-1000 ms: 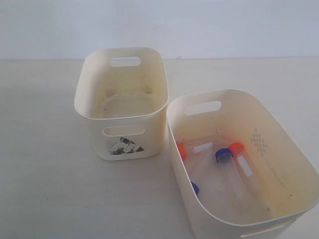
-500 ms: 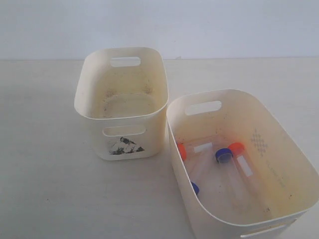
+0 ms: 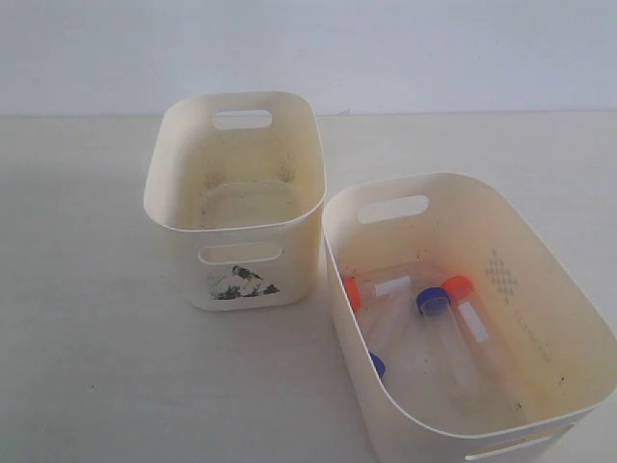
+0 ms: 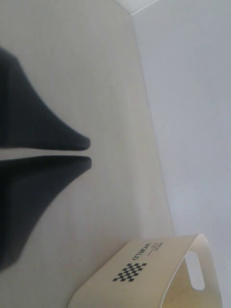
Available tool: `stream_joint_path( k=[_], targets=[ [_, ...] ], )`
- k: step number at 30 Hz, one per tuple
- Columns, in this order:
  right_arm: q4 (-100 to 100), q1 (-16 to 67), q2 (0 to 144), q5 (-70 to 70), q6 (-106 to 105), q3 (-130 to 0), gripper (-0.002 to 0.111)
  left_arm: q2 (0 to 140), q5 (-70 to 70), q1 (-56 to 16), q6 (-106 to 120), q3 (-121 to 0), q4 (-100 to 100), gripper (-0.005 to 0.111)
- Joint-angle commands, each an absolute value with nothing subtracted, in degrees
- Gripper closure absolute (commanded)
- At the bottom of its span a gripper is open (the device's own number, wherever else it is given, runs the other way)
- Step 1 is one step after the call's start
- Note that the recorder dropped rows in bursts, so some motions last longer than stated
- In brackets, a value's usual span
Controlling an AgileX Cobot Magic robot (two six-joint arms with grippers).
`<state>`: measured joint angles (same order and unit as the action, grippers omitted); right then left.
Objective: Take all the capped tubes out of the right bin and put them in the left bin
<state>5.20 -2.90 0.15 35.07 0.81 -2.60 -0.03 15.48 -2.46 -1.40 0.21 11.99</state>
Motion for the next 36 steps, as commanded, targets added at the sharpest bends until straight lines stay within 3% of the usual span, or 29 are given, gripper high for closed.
stream_joint_path(
  k=[1,2,3,5,7,26,36],
  targets=[
    [5.73,-2.83,0.53,24.61,-7.91,-16.43,0.108,0.00,14.96,-2.54,-2.16,0.00,11.79,0.102],
    [5.73,-2.83,1.52,17.20,-8.89,-20.49,0.108,0.00,14.96,-2.54,-2.16,0.00,11.79,0.102],
    [5.73,-2.83,5.07,-1.08,-9.54,-28.75,0.108,0.00,14.96,-2.54,-2.16,0.00,11.79,0.102],
    [5.62,-2.83,12.17,-22.47,-9.54,-37.53,0.108,0.00,14.96,-2.54,-2.16,0.00,11.79,0.102],
    [5.62,-2.83,17.42,-32.91,-9.54,-42.00,0.108,0.00,14.96,-2.54,-2.16,0.00,11.79,0.102],
    [8.13,-2.83,23.53,-24.63,-7.98,-42.64,0.108,0.00,14.96,-2.54,-2.16,0.00,11.79,0.102],
    [23.25,-2.83,47.92,-28.25,-13.98,-43.06,0.108,0.00,14.96,-2.54,-2.16,0.00,11.79,0.102]
  ],
)
